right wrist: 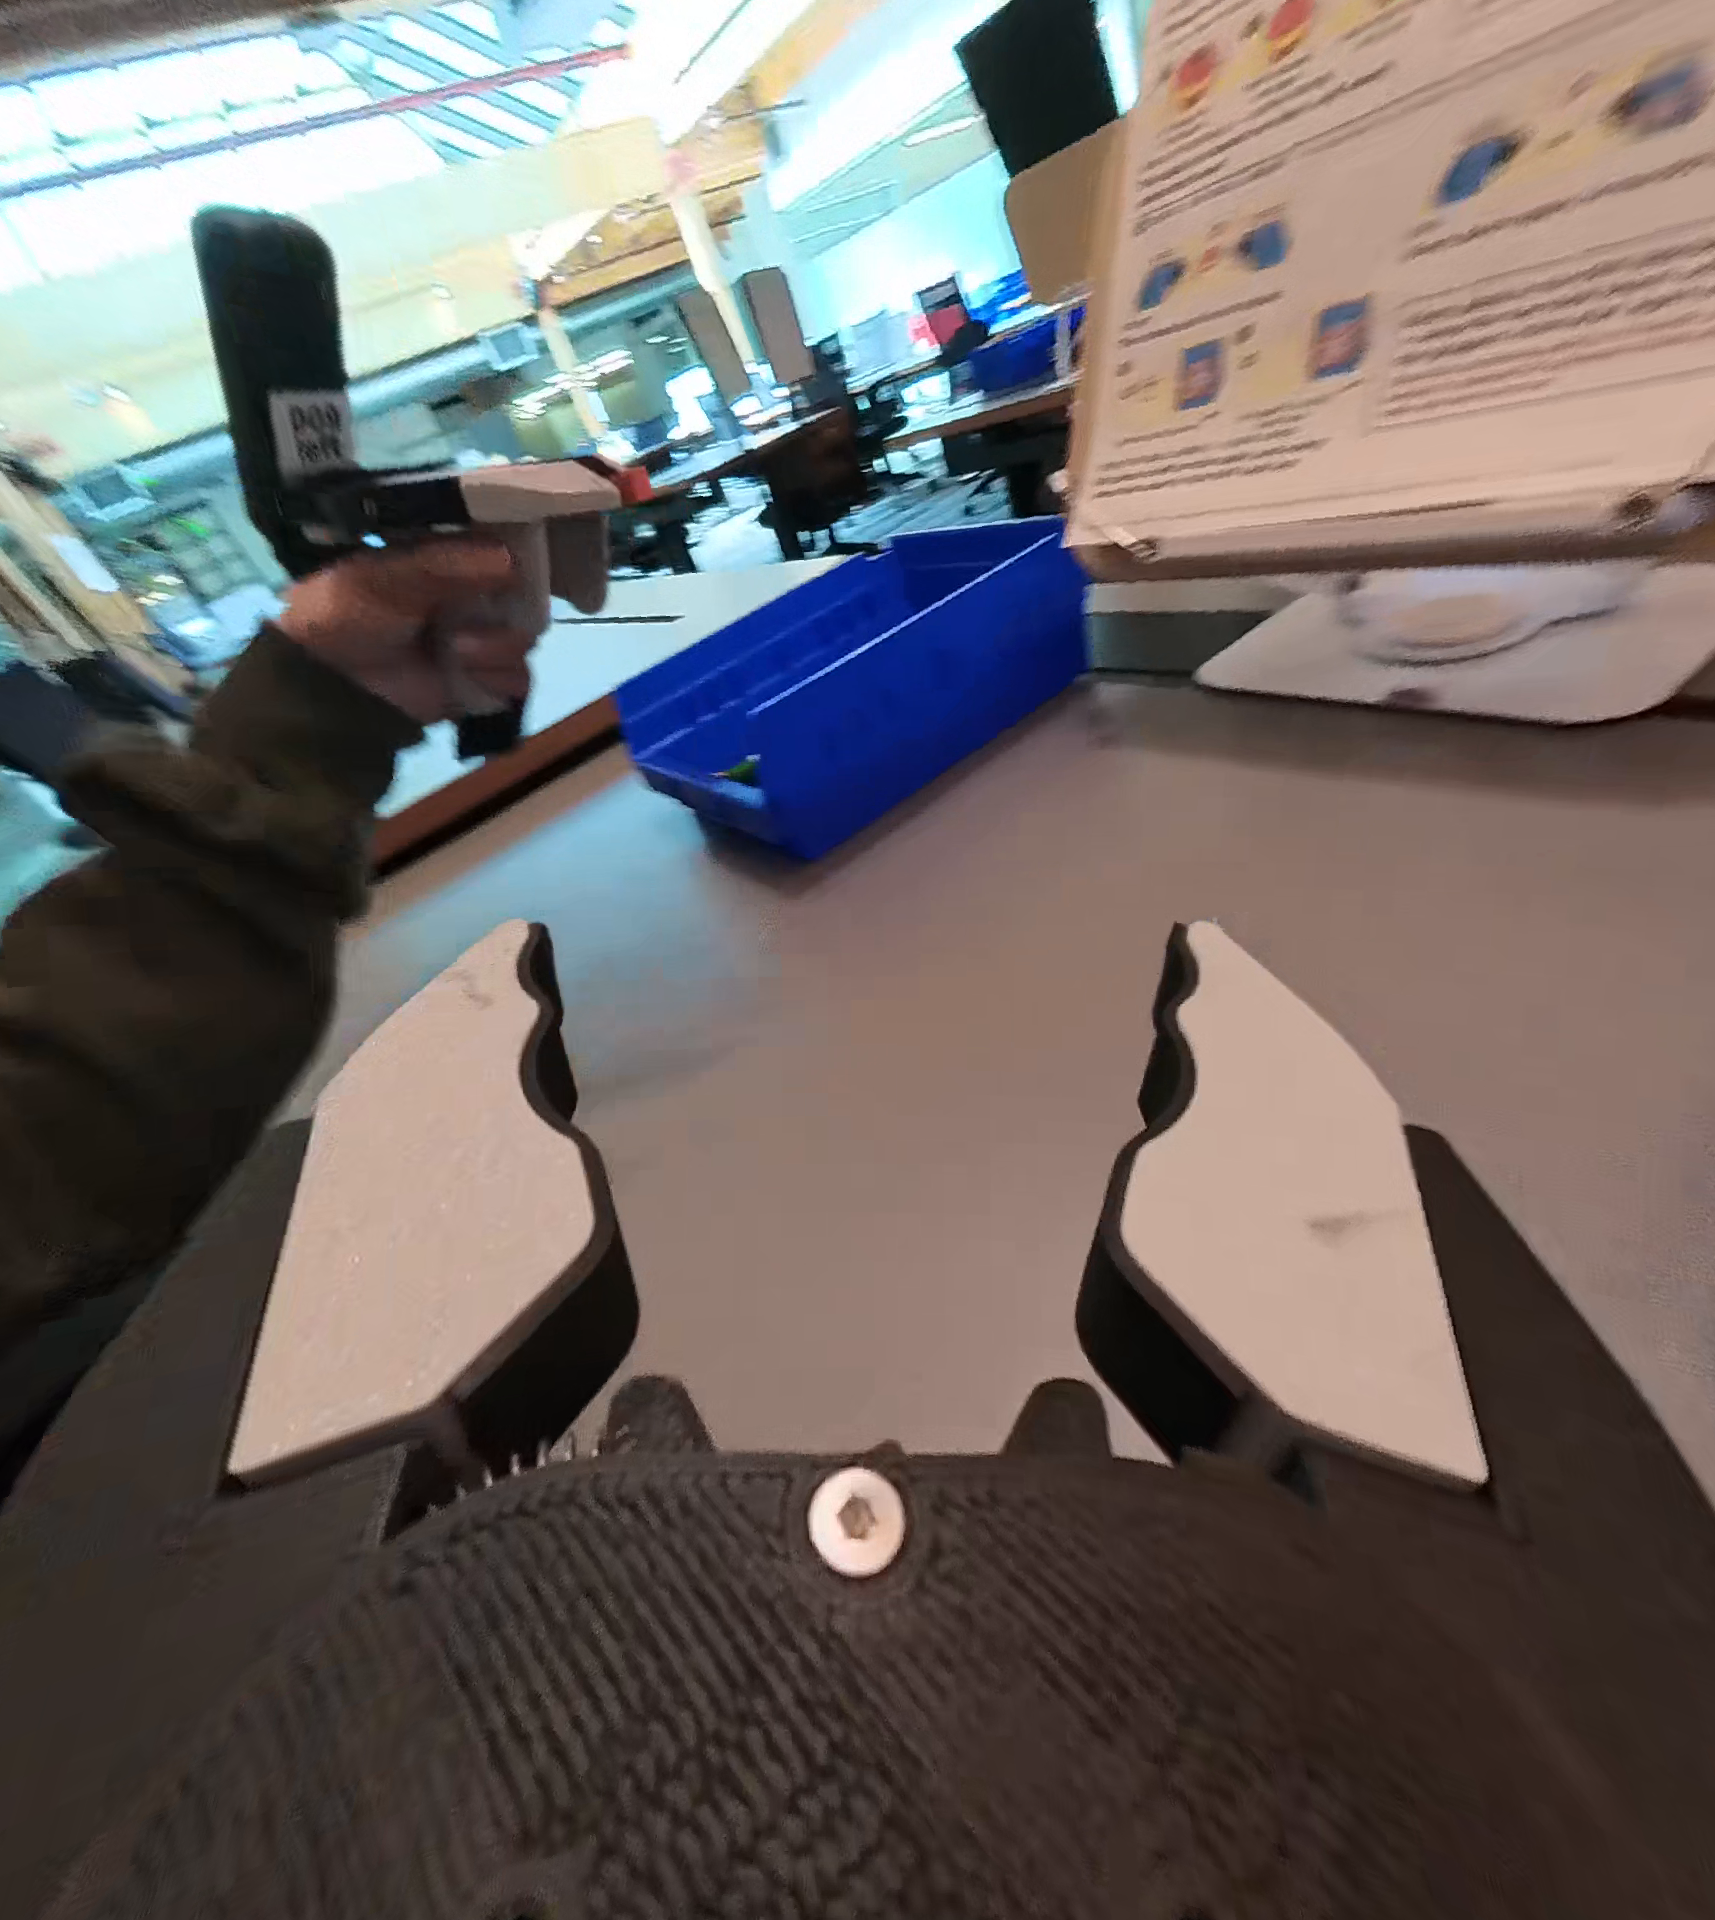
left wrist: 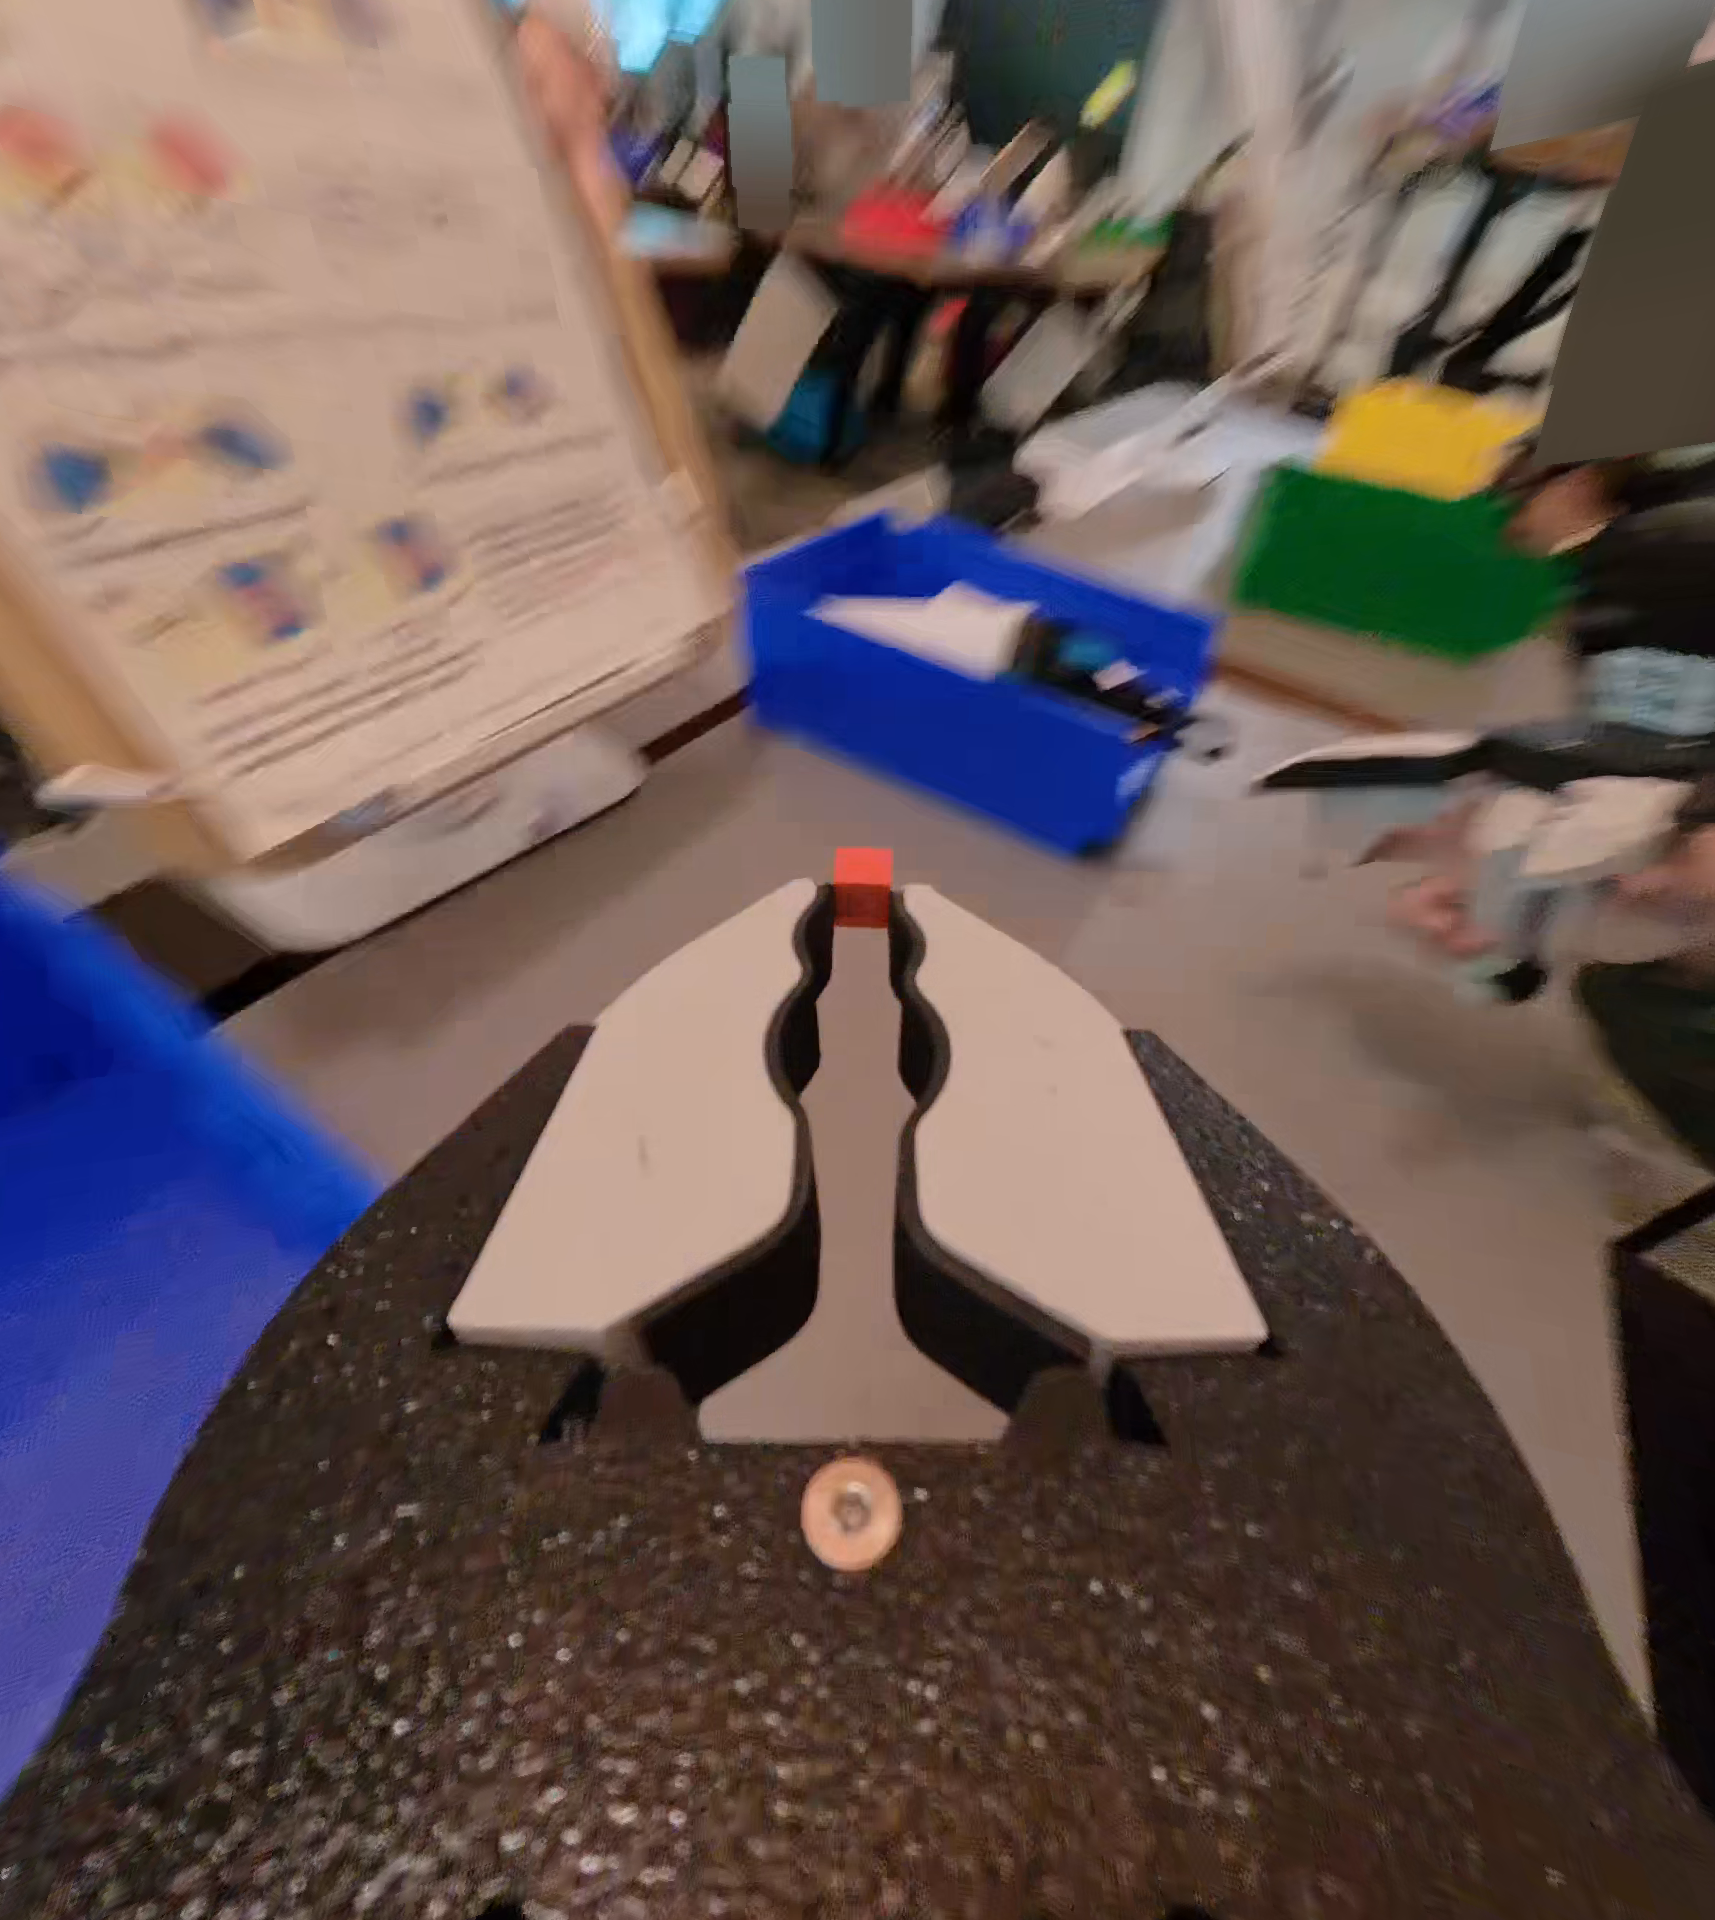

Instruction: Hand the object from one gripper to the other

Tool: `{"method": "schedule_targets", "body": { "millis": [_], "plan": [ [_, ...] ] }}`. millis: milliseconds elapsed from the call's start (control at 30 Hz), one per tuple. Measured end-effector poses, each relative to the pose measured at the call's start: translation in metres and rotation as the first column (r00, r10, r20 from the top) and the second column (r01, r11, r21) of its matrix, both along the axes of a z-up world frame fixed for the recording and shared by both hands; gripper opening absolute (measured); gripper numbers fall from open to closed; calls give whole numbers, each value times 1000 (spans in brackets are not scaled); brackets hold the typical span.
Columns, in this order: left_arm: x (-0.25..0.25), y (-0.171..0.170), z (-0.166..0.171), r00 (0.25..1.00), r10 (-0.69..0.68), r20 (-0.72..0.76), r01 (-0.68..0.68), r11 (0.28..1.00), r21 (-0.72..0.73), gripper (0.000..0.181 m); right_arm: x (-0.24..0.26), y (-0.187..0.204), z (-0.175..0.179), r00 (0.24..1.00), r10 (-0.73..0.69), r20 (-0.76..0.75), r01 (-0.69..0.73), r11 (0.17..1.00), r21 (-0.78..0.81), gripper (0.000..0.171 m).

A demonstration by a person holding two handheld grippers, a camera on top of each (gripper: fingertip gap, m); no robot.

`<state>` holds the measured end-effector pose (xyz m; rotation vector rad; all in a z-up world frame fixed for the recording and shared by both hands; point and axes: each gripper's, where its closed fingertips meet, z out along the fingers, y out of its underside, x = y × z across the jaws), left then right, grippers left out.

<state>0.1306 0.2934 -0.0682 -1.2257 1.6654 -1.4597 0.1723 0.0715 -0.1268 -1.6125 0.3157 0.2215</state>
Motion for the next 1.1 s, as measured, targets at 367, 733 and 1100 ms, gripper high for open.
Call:
{"method": "schedule_targets", "body": {
  "millis": [367,733,1100],
  "plan": [
    [-59,-207,-7,728,-501,468,483,859,169,10,-73,-14,4,887,211,-410,-144,972,188,91],
    [-47,-250,-41,672,-636,379,464,761,453,10,-90,-16,9,742,422,-520,-271,900,342,60],
    [-30,-247,-71,735,-616,285,290,665,688,9,-75,-17,-8,838,343,-425,-248,932,265,11]
  ]
}}
